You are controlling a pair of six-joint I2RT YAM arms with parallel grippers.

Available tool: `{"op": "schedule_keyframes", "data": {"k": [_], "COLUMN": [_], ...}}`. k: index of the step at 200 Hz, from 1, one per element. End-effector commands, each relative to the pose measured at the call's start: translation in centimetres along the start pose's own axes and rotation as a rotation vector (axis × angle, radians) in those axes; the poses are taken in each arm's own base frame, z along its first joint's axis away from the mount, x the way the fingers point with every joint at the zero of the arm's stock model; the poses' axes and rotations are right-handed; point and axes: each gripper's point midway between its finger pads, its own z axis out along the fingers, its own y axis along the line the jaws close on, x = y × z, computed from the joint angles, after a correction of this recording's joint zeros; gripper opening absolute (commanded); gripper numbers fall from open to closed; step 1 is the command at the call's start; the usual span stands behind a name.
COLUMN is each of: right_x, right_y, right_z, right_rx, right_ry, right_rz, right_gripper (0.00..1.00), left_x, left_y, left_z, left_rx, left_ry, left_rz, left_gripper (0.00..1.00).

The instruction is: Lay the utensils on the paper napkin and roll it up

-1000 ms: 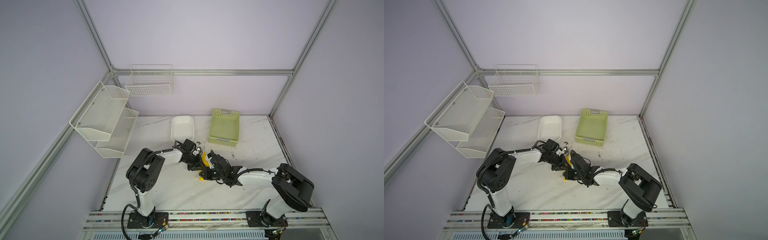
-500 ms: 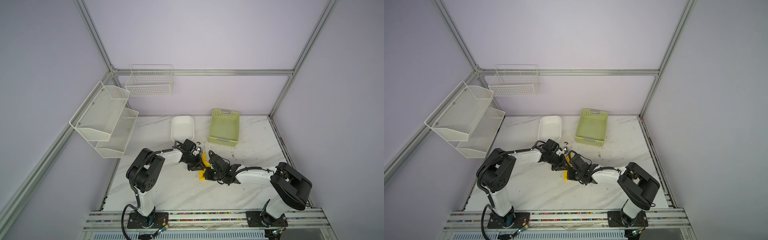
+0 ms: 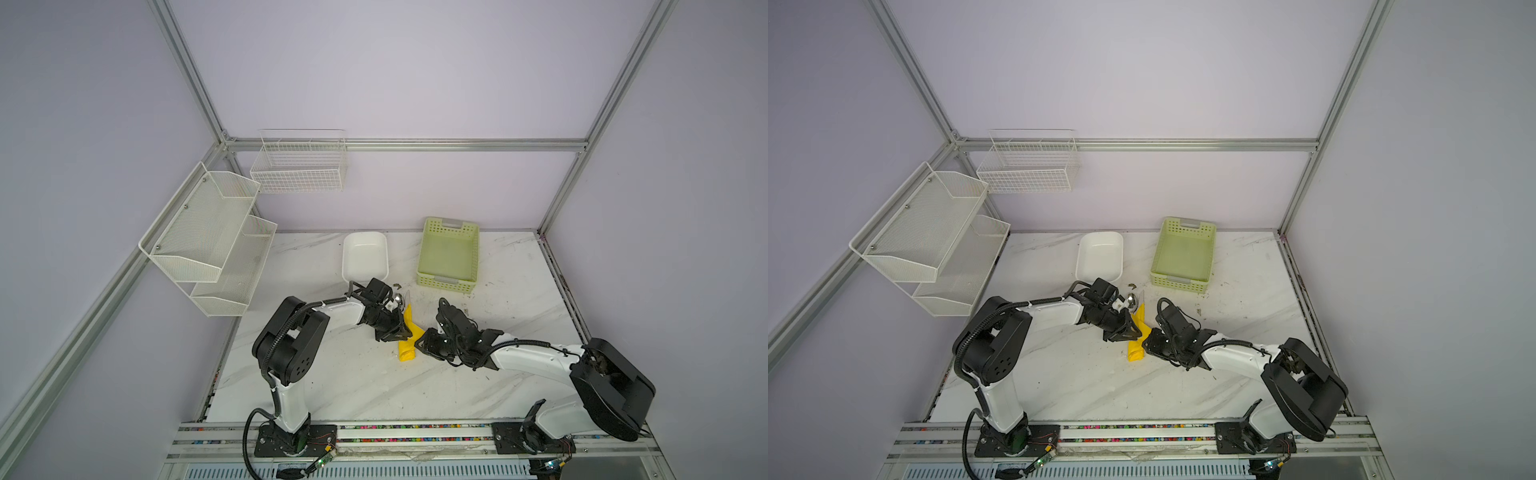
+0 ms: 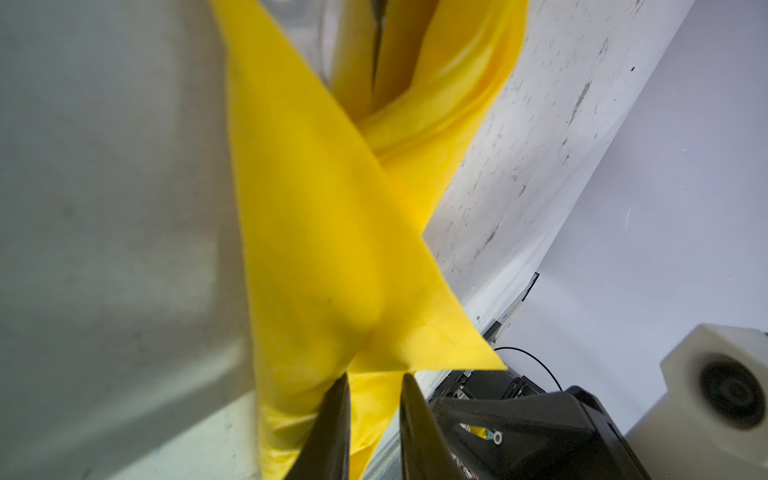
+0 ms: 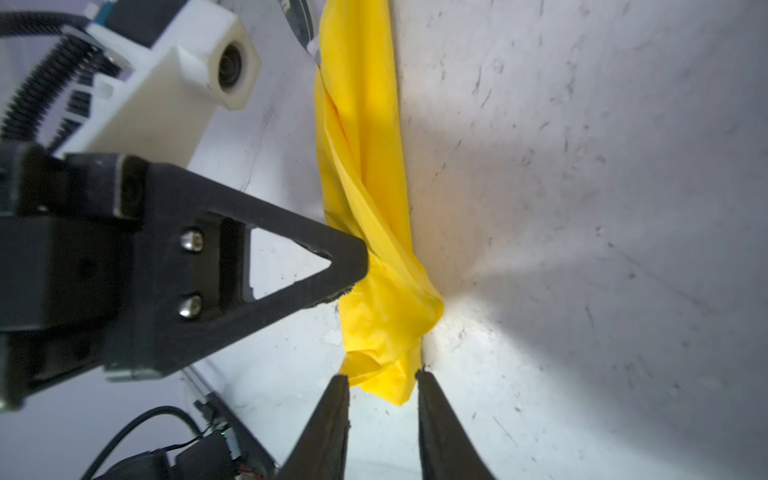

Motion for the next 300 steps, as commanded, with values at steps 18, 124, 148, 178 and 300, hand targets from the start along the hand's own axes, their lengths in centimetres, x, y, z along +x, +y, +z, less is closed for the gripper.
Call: {"op": "schedule_keyframes", "data": {"k": [18,124,148,178,300], "right_x": [0.9,0.9,0.4,0.7,-1.8], "right_y": [1.1,-0.8,-0.4,-1.0,-0.5], "right_z": [1.1,2.4,2.4,2.3,2.0], "right_rx": [-0.098,-0.036,-0.039,-0.018,-0.013], "right_ry": [0.070,0.082,0.062,0.073,0.018], "right_rz": [0.088,0.124,0.116,0.112,0.100], "right_gripper": [0.32,0.28,0.21,0.33,0.00], "left_x": [-0.1,-0.1,-0.1,-0.1,0.0], "left_y": [2.0,2.0,2.0,2.0,2.2], "left_z": [-0.1,0.0,-0.1,-0.1,-0.1], "left_rx": [-0.103,-0.103,-0.103,-0.104,-0.110], "left_ry": [-0.007,-0.004,-0.007,-0.005,-0.005], "left_rz": [-0.060,-0.066,-0.063,-0.065,-0.067], "left_gripper": [0.23,0.23,0.23,0.23,0.23]}}
